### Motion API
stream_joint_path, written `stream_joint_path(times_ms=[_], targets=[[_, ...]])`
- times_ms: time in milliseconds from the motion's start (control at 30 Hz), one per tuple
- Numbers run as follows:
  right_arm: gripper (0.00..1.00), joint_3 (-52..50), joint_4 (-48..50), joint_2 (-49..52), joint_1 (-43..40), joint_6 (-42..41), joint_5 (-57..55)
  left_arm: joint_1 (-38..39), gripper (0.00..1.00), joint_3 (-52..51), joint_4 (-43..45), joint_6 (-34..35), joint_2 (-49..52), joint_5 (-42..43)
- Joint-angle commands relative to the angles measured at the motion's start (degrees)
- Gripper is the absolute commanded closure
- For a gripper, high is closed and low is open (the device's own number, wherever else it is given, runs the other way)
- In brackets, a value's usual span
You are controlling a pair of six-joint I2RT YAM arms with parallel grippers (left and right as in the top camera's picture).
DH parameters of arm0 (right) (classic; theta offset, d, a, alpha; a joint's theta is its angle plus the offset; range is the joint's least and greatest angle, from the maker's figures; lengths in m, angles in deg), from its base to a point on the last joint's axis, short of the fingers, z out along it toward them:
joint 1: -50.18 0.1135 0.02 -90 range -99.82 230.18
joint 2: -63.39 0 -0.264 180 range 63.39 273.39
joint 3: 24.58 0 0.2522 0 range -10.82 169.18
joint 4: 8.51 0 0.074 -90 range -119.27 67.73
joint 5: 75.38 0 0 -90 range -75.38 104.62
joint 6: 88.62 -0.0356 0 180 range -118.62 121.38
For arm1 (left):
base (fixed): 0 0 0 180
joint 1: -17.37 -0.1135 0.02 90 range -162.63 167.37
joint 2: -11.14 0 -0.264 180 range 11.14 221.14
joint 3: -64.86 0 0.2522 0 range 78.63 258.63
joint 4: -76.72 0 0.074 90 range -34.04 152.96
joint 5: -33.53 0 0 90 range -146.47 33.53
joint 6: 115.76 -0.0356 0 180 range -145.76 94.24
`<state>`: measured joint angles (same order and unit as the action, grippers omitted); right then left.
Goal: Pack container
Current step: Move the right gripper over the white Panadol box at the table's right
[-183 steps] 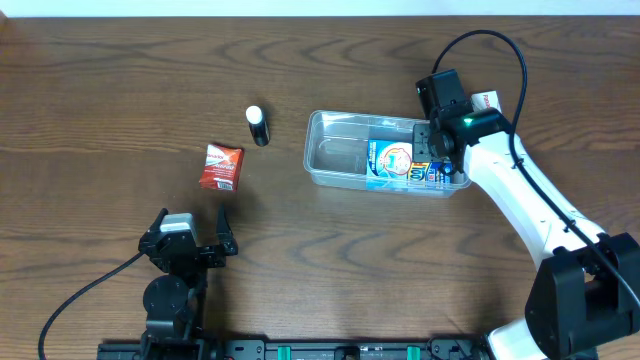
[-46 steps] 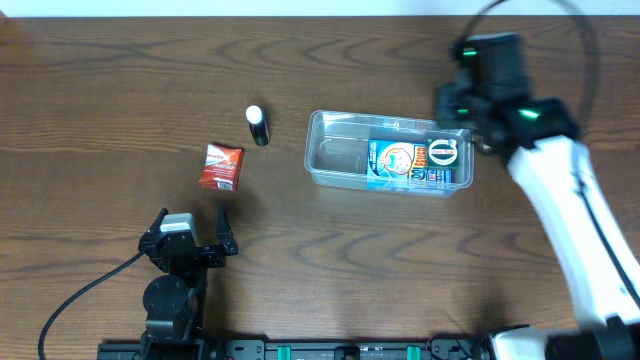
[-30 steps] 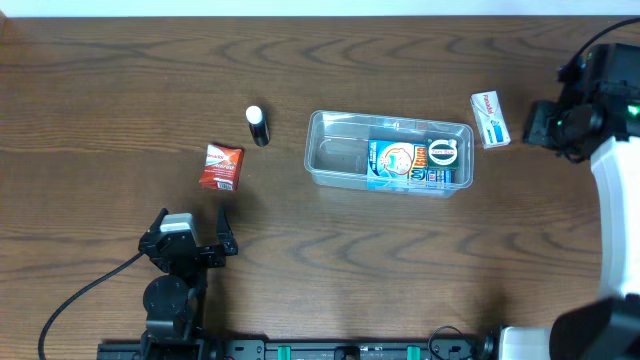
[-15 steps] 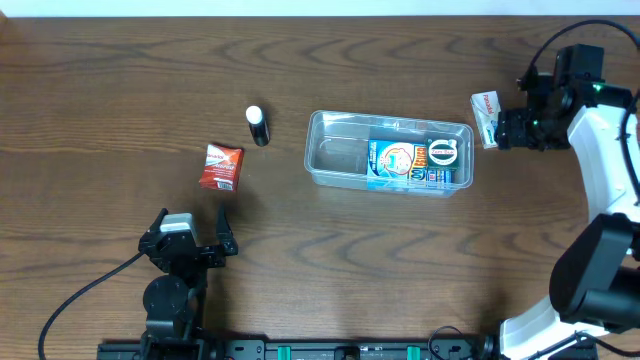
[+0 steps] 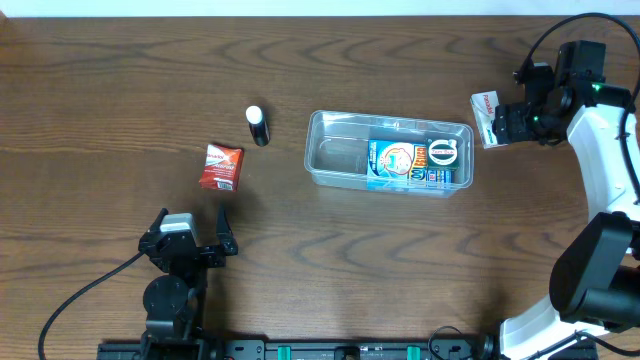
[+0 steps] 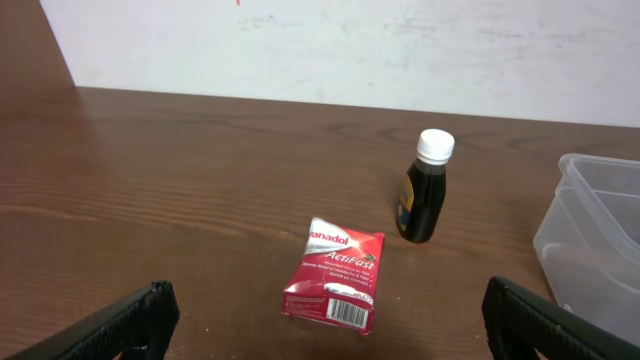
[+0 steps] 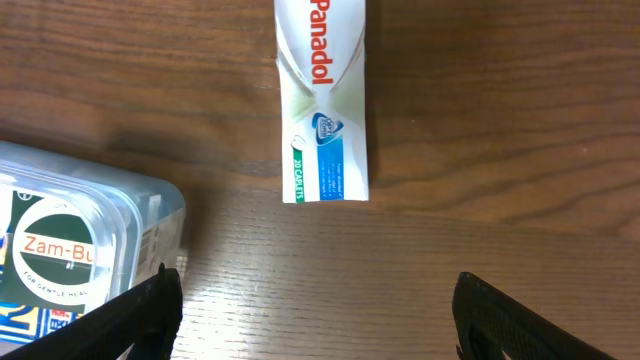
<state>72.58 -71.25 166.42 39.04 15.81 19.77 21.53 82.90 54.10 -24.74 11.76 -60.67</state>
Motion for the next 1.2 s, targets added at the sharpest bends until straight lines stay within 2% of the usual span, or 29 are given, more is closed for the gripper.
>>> stream_joint_path(times_ms=[0,633,800,1167], targets=[[0.15,0.1,0.2,0.2,-1.0,1.3,-0.6,-0.3,0.02,-0.4,-1.4,-1.0,-0.2,0.8],[0.07,0.1,3.6,0.2,-1.3,1.4,-0.6,-0.3,0.02,-0.4,-1.4,-1.0,-0.2,0.8],[0.04,0.1,5.4,0.2,-1.3,3.8,-0.6,-0.3,0.02,-0.4,-1.4,-1.0,-0.2,0.8],[0.04,0.1,9.4,0.9,-1.3,5.6,3.5,-0.3,0.02,-0.4,-1.4,-1.0,-0.2,0.8]])
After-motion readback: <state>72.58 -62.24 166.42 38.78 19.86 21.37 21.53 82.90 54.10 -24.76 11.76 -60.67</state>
